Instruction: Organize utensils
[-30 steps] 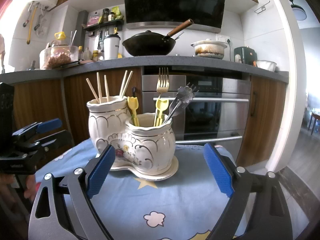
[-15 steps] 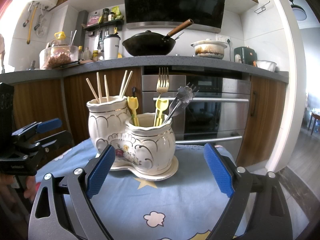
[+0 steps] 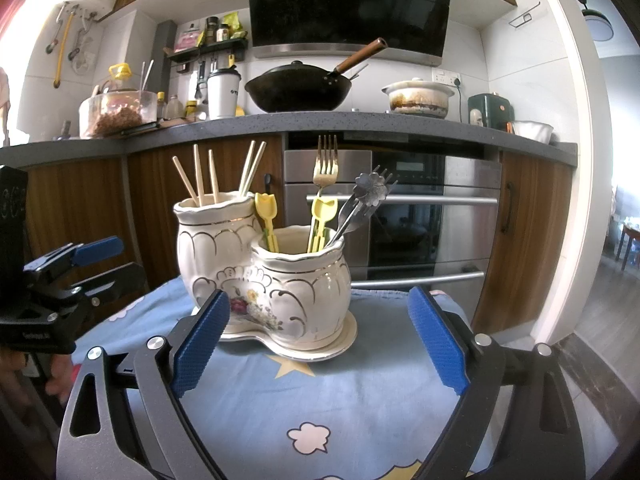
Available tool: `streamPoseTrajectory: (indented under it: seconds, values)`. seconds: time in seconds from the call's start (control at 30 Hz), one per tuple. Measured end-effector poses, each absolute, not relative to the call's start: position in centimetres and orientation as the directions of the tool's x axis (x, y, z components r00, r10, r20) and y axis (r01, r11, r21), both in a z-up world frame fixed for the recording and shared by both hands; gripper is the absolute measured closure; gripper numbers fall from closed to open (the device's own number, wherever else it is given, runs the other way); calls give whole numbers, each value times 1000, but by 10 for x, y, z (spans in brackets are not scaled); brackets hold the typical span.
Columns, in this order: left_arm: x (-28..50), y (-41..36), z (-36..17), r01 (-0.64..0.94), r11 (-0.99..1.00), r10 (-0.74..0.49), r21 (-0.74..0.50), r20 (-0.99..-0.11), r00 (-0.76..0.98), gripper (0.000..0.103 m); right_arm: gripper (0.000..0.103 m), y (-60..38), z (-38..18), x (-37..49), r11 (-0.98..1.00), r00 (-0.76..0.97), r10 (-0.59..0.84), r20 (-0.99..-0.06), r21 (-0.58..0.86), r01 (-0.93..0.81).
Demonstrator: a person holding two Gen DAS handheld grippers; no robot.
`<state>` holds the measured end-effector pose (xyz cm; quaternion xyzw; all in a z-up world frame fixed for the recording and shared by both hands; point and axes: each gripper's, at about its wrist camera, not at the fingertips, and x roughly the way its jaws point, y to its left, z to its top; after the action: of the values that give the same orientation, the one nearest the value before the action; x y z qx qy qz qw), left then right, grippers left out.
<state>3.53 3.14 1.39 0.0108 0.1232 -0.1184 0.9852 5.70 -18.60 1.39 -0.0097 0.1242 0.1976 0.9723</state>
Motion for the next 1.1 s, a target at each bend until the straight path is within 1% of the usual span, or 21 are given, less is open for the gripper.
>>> streamPoseTrajectory:
  seconds: [1.0,1.1]
  values:
    - [36,32,11,219,976,-215,-10,-249,944,5,11,-186,14,57,922,891,382,-246,30,-387]
    - [37,33,11,202,979,-198,-9,-257,946,5,11,-186,14,57,922,891,382,-246,30,-387]
